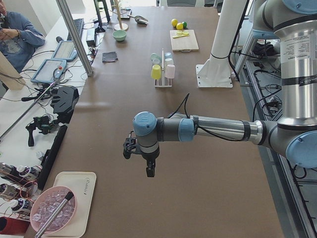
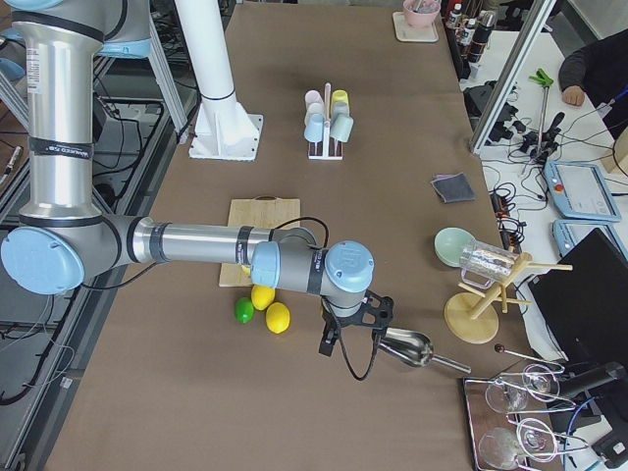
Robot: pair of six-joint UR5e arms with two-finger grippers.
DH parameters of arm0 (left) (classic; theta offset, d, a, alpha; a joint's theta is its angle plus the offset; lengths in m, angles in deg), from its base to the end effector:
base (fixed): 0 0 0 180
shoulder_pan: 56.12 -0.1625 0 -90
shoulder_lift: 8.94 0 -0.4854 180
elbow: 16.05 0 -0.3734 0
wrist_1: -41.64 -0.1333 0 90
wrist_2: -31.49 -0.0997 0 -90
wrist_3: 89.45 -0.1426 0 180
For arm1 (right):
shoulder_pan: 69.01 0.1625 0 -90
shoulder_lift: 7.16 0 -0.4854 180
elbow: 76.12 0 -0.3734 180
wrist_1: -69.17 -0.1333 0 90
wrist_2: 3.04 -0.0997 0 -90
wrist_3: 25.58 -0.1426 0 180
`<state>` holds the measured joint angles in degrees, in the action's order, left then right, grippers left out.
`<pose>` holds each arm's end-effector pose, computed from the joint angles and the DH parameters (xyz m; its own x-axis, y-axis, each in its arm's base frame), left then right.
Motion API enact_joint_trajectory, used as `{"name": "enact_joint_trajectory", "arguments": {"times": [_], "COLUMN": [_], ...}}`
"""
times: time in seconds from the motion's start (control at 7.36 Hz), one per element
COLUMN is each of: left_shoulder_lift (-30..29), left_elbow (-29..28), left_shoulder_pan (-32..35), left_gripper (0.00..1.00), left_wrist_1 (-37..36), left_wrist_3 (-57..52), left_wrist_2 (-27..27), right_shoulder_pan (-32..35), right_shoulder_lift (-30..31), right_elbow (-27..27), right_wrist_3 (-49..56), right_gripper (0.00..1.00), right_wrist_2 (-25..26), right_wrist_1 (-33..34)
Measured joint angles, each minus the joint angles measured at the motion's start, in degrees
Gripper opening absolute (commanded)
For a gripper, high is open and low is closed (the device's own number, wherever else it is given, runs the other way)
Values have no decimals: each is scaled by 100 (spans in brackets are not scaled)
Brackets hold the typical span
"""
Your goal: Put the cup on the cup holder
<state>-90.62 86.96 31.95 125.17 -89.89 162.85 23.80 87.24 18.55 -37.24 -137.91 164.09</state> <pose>-0.0256 -0.3993 0.7223 0.7506 0.0124 -0.6607 -0.0394 0.9989 -0.0260 0.0536 -0.4252 0.7535 0.6806 0.2912 0.6723 -0.1903 0.9564 -0.2215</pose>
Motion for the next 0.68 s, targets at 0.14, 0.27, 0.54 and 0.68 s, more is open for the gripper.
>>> {"name": "enact_joint_trajectory", "arguments": {"times": [0.14, 0.27, 0.54, 0.68], "left_shoulder_lift": [-3, -18, -65, -82], "left_elbow": [-5, -9, -22, -24], "left_shoulder_pan": [0, 0, 0, -3], "left_gripper": [98, 98, 98, 98], "left_wrist_1": [3, 4, 5, 5], "left_wrist_3": [0, 0, 0, 0], "left_wrist_2": [-7, -13, -21, -22], "right_shoulder_pan": [0, 0, 0, 0], "right_shoulder_lift": [-5, -14, -38, -41], "right_elbow": [-1, -1, -1, -1], "right_wrist_3": [-2, -3, -7, -9], "right_gripper": [100, 100, 100, 100], "right_wrist_2": [-6, -14, -16, -15], "right_wrist_1": [0, 2, 7, 8]}}
